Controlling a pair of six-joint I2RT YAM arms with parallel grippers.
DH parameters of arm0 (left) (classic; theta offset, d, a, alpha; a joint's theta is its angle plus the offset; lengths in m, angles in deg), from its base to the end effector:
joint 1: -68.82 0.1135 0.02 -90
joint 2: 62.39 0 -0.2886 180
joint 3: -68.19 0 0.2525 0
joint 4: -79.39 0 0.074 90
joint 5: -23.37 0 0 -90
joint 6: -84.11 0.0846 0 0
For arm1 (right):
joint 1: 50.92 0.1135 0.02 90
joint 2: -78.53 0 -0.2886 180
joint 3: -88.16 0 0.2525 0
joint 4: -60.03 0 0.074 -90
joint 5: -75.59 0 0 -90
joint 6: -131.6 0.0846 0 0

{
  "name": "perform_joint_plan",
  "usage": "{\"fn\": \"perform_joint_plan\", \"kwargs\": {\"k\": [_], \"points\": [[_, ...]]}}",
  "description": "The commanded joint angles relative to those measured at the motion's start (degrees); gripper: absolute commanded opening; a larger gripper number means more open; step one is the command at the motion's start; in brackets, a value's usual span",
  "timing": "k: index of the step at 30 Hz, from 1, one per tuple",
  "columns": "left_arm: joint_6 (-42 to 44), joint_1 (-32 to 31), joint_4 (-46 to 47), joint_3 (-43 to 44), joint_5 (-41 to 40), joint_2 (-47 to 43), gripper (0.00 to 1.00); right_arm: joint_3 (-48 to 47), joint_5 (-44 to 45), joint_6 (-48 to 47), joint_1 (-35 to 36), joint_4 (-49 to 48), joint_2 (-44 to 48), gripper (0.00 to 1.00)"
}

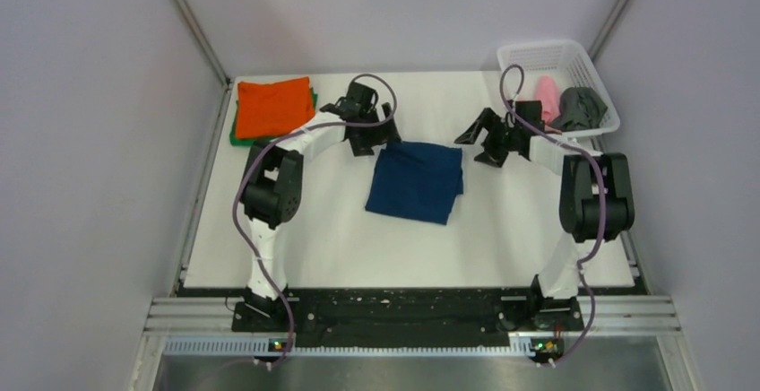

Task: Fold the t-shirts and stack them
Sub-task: Fold the long partially folded tshirt into a neat square, then put the neatly folded tshirt into the corner of the board with the left arm

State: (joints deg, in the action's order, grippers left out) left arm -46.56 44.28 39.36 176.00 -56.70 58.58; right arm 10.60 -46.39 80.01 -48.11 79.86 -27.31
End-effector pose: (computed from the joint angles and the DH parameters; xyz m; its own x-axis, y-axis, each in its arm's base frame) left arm 0.4566 -0.2245 0.1775 -0.8803 -0.3038 -0.3645 -0.0931 0.8638 -0.4952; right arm 0.4158 0.0653 0.1630 -0.8279 0.4870 -0.2783 0.1526 0.6730 0.7238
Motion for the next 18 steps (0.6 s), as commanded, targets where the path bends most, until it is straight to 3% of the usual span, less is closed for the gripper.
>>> {"fn": "perform_joint_plan", "kwargs": {"k": [1, 3, 8, 15, 18], "points": [[2.39, 0.36, -0.21, -3.61, -0.96, -8.68, 0.99, 2.97, 5.02, -2.07, 0.51, -0.72, 11.6, 0.92], [2.89, 0.34, 1.88, -7.85, -0.32, -11.56, 0.99, 5.64, 2.93, -3.24, 1.89, -1.67, 15.02, 0.98], [5.45, 0.28, 3.13, -11.69, 5.32, -10.83, 0.99, 11.73, -2.94, -3.54, 5.59, -3.19, 20.46, 0.99], [9.74, -0.68, -1.42, -8.4, 8.13, -2.92, 0.99, 20.28, 1.25, -5.65, 5.8, 2.33, 32.86, 0.99], [9.96, -1.6, -2.79, -7.41, 7.11, -0.76, 0.94, 21.88, 4.57, -6.58, 5.8, 6.65, 39.19, 0.99]]}}
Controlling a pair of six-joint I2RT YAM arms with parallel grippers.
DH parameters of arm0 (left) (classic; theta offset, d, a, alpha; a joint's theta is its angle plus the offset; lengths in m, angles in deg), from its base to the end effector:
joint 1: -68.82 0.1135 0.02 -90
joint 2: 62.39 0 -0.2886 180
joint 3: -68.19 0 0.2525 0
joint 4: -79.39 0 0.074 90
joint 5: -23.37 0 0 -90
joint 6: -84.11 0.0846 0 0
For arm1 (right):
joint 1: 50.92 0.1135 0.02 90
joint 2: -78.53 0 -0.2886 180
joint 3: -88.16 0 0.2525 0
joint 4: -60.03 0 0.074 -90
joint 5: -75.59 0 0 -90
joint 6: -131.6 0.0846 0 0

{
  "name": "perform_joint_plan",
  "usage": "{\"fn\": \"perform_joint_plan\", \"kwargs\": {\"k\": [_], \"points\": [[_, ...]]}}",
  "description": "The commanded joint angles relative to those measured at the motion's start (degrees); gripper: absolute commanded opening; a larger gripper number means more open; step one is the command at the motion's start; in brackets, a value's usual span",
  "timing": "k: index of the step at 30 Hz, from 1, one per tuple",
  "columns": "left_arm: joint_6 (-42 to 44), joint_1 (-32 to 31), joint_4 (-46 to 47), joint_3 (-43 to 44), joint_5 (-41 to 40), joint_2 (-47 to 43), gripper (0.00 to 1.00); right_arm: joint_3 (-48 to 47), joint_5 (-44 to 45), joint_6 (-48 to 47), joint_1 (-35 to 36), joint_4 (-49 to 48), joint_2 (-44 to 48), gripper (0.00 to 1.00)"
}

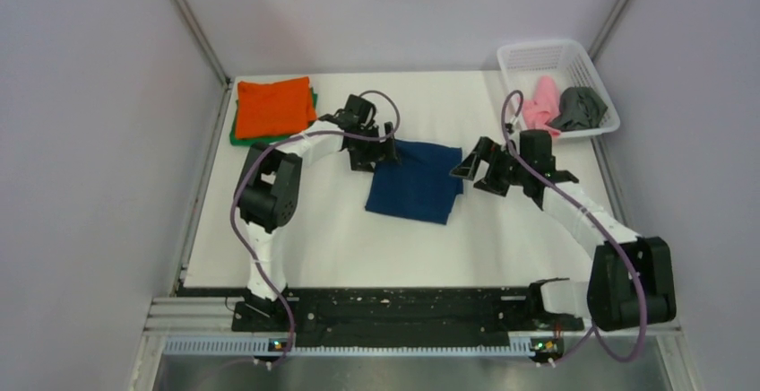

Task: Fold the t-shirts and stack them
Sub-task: Put the neatly folded tshirt into the corner of the board with the left arm

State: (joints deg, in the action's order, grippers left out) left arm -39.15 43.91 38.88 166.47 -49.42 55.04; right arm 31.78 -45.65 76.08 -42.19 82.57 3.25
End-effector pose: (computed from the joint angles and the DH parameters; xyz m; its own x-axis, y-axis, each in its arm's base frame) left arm 0.4154 -0.2205 0.1532 -0.9495 -0.1367 -0.2823 0.0205 0.8712 -0.4906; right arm 0.2852 0.0882 0.2140 -0.8303 0.3622 -0.4236 -0.0534 0.7049 0.7073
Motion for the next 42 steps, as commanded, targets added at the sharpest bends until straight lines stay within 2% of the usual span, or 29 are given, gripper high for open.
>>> {"fn": "perform_joint_plan", "kwargs": {"k": [1, 3, 5, 6, 9, 12, 13, 15, 17, 20, 25, 33, 38, 42], "points": [[2.43, -1.59, -2.4, 1.94, -0.28, 3.12, 0.91, 0.92, 5.15, -2.8, -0.12, 5.46, 10.7, 0.99], [1.96, -2.72, -2.47, 1.41, -1.07, 3.51, 0.8, 1.57, 7.32, -3.2, -0.12, 7.88, 14.62, 0.99], [1.46, -4.49, -2.62, 1.38, -2.44, 3.97, 0.62, 2.2, 10.38, -2.84, -0.15, 10.45, 18.23, 0.99], [1.24, -5.59, -3.17, 1.9, -3.63, 4.38, 0.56, 2.72, 11.7, -2.84, -0.19, 11.38, 19.94, 0.99], [0.62, -8.73, -8.03, 6.32, -11.51, 7.2, 0.38, 3.91, 14.86, -3.15, -0.15, 13.65, 24.06, 0.99], [-0.12, -10.62, -14.27, 12.66, -20.01, 10.43, 0.03, 4.2, 16.48, -4.21, -0.13, 15.69, 26.59, 0.99], [-0.38, -10.76, -15.8, 14.71, -21.68, 11.06, 0.0, 4.26, 16.94, -4.52, -0.12, 16.18, 27.01, 0.99], [0.03, -10.77, -19.96, 18.61, -28.9, 11.31, 0.0, 4.51, 17.93, -4.93, -0.16, 16.6, 27.72, 0.99], [1.19, -10.62, -23.55, 21.61, -41.63, 10.36, 0.0, 4.88, 18.73, -5.07, -0.12, 16.59, 28.27, 0.99], [6.58, -9.92, -24.69, 23.23, -54.9, 8.07, 0.0, 5.48, 19.75, -5.04, -0.12, 16.25, 28.74, 0.99], [19.45, -6.16, -19.56, 23.31, -65.26, 5.67, 0.0, 5.57, 23.58, -4.8, -0.18, 16.72, 30.02, 0.98], [32.47, 2.88, -11.45, 29.13, -64.87, 4.05, 0.0, 5.85, 26.19, -4.54, -0.14, 16.43, 32.28, 0.98], [40.66, 6.13, -4.68, 31.09, -64.03, 2.63, 0.0, 6.15, 27.59, -4.33, -0.16, 16.33, 32.13, 0.99], [43.42, 7.35, -4.25, 34.51, -62.56, 2.33, 0.0, 6.25, 28.18, -4.29, -0.12, 16.42, 32.07, 0.99]]}}
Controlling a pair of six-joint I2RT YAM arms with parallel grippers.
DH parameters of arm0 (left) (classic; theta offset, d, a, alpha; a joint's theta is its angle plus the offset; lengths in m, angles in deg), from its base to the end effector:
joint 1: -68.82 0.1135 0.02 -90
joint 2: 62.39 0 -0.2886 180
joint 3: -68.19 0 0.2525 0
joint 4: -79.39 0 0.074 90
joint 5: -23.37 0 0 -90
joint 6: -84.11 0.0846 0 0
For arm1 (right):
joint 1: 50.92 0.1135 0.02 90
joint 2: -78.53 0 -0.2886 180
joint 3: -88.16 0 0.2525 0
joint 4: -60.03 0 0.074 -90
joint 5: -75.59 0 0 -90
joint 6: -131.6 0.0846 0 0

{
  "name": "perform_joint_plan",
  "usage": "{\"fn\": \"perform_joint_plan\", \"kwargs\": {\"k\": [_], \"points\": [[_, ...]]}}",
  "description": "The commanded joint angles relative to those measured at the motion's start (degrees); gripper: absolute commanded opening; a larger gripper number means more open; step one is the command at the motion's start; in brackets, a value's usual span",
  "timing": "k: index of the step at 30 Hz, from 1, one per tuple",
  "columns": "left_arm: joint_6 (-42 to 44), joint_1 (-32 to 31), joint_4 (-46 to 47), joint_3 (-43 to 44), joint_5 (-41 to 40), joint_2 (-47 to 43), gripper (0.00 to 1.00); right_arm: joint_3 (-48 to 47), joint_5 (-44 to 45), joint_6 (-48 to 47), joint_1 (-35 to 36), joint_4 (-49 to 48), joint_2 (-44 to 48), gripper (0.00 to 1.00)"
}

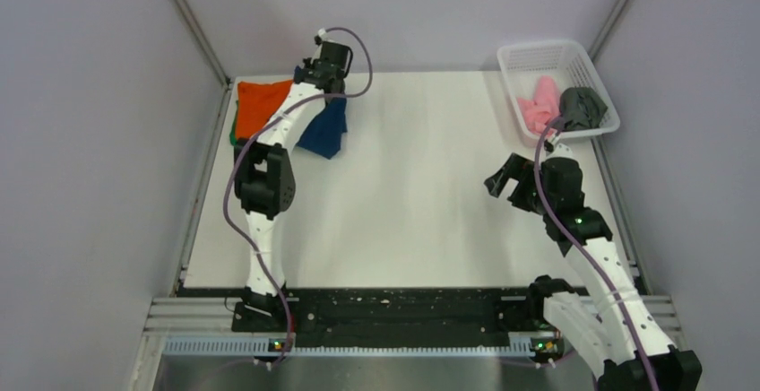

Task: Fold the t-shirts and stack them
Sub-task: Put the neatly folded tshirt into the corner of the board with the left arm

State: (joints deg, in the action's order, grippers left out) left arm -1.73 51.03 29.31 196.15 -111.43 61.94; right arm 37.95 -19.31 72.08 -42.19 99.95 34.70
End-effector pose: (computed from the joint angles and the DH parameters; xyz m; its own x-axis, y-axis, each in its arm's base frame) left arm 0.5201 -0.1043 0.2707 -0.7061 0.2806 -0.6501 -0.1948 0.8057 0.5593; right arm 0.1913 0.0367 0.2540 -0.5830 0.4218 -0.6944 0.0860 0.8819 0.4635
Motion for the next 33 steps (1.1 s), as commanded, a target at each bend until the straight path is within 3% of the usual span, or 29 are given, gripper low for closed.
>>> {"fn": "perform_joint_plan", "kwargs": {"k": [1, 17, 25, 33], "points": [[6.56, 0.39, 5.35, 5.74, -0.55, -4.65, 0.0, 0.08, 2.02, -0.22, -0.12, -0.99, 0.68, 0.99], [3.95, 3.67, 1.16, 16.04, 9.31, -6.84, 0.0, 0.04, 3.79, 0.56, -0.16, -0.82, 1.28, 0.99], [0.29, 11.19, -0.92, 15.24, 19.16, -4.91, 0.0, -0.16, 4.73, 1.06, -0.15, -0.79, 0.41, 0.99], [-3.91, 21.01, -1.77, 20.07, 28.71, 5.95, 0.0, -0.27, 7.55, 1.38, -0.12, -1.07, -1.75, 0.99]]}}
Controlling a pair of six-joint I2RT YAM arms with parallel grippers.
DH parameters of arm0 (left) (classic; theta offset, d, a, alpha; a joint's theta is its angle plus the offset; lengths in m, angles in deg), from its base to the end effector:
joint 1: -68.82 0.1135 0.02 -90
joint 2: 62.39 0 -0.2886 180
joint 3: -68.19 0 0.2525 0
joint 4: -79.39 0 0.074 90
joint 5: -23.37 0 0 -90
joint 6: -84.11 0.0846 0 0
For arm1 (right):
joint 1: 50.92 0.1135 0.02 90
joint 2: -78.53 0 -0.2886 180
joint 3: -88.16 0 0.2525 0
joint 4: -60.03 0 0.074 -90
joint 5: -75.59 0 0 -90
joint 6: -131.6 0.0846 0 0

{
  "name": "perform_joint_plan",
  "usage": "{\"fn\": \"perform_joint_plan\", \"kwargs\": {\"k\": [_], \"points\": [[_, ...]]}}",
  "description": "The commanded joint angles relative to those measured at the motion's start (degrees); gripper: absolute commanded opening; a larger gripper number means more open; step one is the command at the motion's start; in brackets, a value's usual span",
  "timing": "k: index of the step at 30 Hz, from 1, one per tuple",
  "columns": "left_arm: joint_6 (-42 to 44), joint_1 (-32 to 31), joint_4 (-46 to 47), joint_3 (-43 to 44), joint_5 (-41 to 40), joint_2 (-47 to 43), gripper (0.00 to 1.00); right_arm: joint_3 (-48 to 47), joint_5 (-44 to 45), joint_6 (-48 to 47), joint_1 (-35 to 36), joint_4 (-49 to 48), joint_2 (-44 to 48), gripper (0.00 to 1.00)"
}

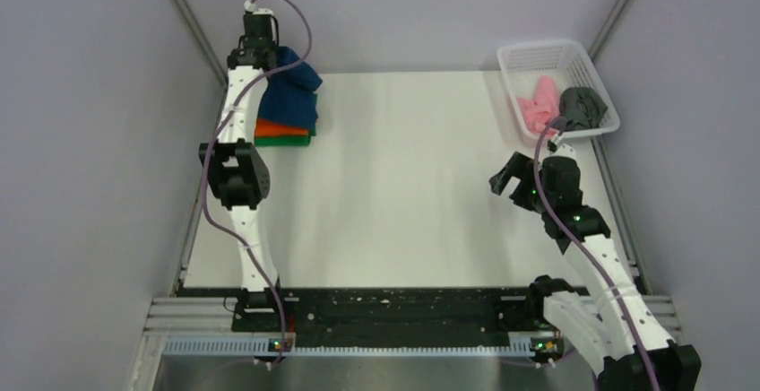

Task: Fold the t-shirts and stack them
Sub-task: Put the neatly folded tshirt into the corner of the board with the left arm, then reset both arms

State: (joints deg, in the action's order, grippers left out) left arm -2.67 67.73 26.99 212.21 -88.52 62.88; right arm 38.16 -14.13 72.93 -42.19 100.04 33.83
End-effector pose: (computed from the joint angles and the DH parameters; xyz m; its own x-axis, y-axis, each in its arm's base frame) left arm 0.5532 0.0210 0.3458 -0.5696 0.0630 -0.8195 -0.2611 0.9316 0.2530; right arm 0.1944 0.0294 0.2495 -0.5576 0.4404 -0.7036 0.1664 0.8897 0.4251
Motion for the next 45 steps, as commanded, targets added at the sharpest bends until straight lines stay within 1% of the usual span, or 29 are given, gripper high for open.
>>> {"fn": "perform_joint_plan", "kwargs": {"k": [1, 3, 4, 7, 8, 9, 10, 12, 13, 16, 19, 23, 25, 26, 27, 30, 33, 35, 36, 38, 40, 41, 43, 45], "points": [[-2.96, 5.6, 0.89, 4.2, 6.43, 6.02, 0.0, -0.49, 2.43, 0.56, -0.13, -1.35, -1.25, 0.99], [-2.97, 7.14, 1.94, 4.24, 7.11, 7.63, 0.01, -0.63, 2.42, 0.65, -0.12, -1.68, -1.94, 0.99], [-4.64, 7.93, 2.52, 4.28, 7.34, 8.31, 0.04, -0.51, 2.45, 0.68, -0.15, -1.8, -2.3, 0.99], [-7.59, 10.4, 3.23, 4.91, 7.21, 10.1, 0.06, -0.32, 2.76, 0.92, -0.13, -2.1, -3.01, 0.99], [-8.48, 11.27, 3.23, 5.13, 7.16, 10.52, 0.09, -0.31, 2.87, 0.93, -0.12, -2.14, -3.27, 0.99], [-9.43, 12.01, 3.23, 5.16, 7.08, 10.74, 0.17, -0.27, 3.01, 0.99, -0.12, -2.12, -3.47, 0.99], [-10.39, 12.59, 3.11, 5.16, 7.2, 10.82, 0.29, -0.23, 3.18, 1.06, -0.13, -2.17, -3.62, 0.99], [-12.15, 13.38, 2.69, 5.08, 7.84, 10.54, 0.86, -0.35, 3.28, 1.14, -0.12, -2.24, -3.92, 0.99], [-12.87, 13.51, 2.57, 5.05, 7.71, 10.21, 0.97, -0.44, 3.27, 1.25, -0.12, -2.22, -4.04, 0.99], [-15.7, 13.56, 1.91, 4.57, 6.68, 8.63, 0.99, -0.66, 2.9, 1.27, -0.14, -2.22, -3.85, 0.99], [-19.44, 13.52, 1.25, 3.29, 8.49, 5.82, 0.99, -1.01, 3.25, 0.93, -0.12, -2.0, -3.31, 0.99], [-25.95, 13.92, 0.49, 0.63, 19.08, 2.51, 0.99, -1.37, 4.09, 0.21, -0.12, -1.62, -1.72, 0.99], [-29.92, 13.87, -1.93, -1.26, 22.48, 1.07, 0.99, -1.39, 4.7, -0.07, -0.12, -1.45, -0.69, 0.99], [-32.02, 13.64, -0.77, -5.25, 24.87, -0.56, 0.99, -1.18, 4.89, -0.07, -0.12, -1.59, 0.0, 0.99], [-33.11, 13.23, 3.05, -10.29, 26.8, -3.3, 0.99, -0.88, 4.92, -0.01, -0.12, -1.93, 0.73, 0.99], [-34.06, 10.28, 14.88, -27.12, 26.13, -12.63, 0.99, -0.23, 3.72, -0.94, -0.16, -2.17, 2.73, 0.99], [-32.2, 5.94, 20.7, -38.88, 24.61, -21.88, 0.99, 0.34, 3.27, -1.38, -0.11, -0.98, 4.81, 0.99], [-32.08, 2.83, 24.52, -47.37, 25.94, -29.12, 0.99, 1.75, 4.12, -1.11, -0.1, -0.88, 6.6, 0.99], [-32.36, 1.59, 27.31, -52.95, 26.32, -32.79, 0.99, 3.04, 4.85, -0.98, -0.13, -1.27, 7.72, 0.99], [-32.99, -3.97, 34.71, -65.25, 26.52, -41.48, 0.99, 5.61, 7.62, -0.85, -0.11, -2.55, 9.59, 0.99], [-32.22, -9.62, 41.03, -76.3, 24.42, -50.73, 0.99, 8.19, 11.49, 0.25, -0.08, -4.82, 11.04, 0.99], [-31.81, -12.2, 41.98, -80.62, 20.81, -54.54, 0.99, 9.39, 13.03, 0.97, -0.09, -6.0, 11.38, 0.99], [-30.69, -16.15, 41.15, -87.51, 17.71, -62.12, 0.99, 10.97, 13.75, 0.48, -0.08, -10.51, 11.43, 0.99], [-30.83, -17.88, 36.9, -91.47, 13.31, -68.82, 0.99, 11.91, 14.9, -2.34, -0.05, -13.74, 10.75, 0.99]]}}
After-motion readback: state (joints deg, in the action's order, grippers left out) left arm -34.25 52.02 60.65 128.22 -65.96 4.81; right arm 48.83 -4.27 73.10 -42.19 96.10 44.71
